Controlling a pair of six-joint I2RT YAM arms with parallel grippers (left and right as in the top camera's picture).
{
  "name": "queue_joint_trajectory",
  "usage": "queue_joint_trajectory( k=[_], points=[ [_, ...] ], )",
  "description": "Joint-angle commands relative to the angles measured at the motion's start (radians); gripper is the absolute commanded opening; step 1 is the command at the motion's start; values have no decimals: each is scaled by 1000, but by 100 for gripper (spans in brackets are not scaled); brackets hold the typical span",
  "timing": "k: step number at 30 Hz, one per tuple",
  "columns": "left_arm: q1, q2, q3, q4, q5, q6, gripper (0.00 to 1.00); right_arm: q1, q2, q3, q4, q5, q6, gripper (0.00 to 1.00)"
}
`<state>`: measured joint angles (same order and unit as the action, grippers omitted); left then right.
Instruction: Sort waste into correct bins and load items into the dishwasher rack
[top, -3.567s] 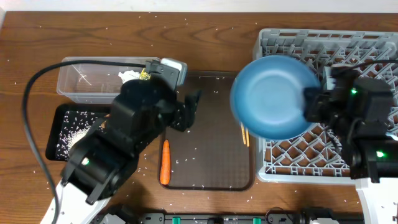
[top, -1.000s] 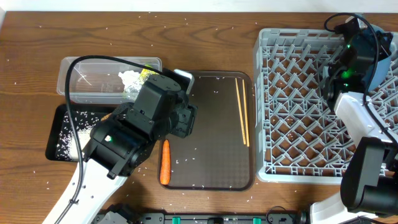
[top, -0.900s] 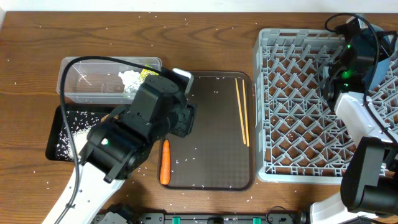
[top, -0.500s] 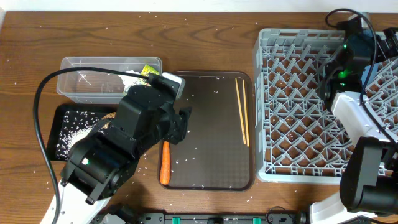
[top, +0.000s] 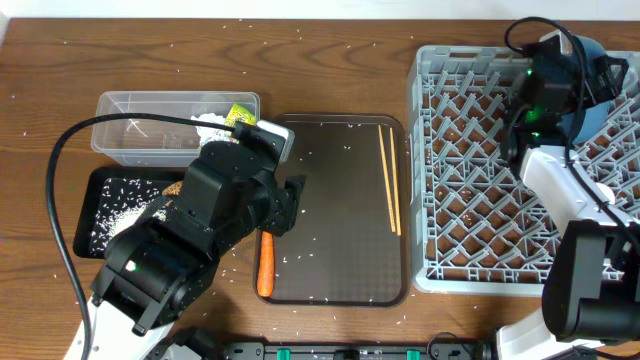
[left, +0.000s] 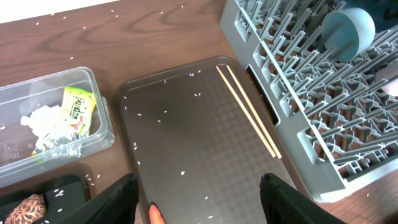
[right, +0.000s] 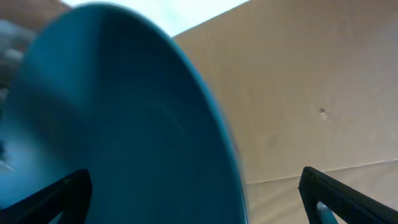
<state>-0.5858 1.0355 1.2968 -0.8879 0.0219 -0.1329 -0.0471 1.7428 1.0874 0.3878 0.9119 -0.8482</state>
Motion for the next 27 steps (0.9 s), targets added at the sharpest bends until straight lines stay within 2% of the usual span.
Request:
queue_joint_trajectory(
  k=[1,14,18,24,27],
  points=[
    [-3,-11,16,-2,-7,5,63,20,2,10,-13,-4,142,99],
    [-3,-18,16,-5,-8,6,64,180,-58,10,-25,-3,155,99],
    [-3,-35,17,-1,-14,7,64,255,-114,10,-99,-3,164,99],
    [-3,-98,17,3,-157,9,64,400,-198,10,-249,-10,359,99],
    [-3,-143,17,3,-193,9,64,476,-233,10,-385,-72,471,99]
  ],
)
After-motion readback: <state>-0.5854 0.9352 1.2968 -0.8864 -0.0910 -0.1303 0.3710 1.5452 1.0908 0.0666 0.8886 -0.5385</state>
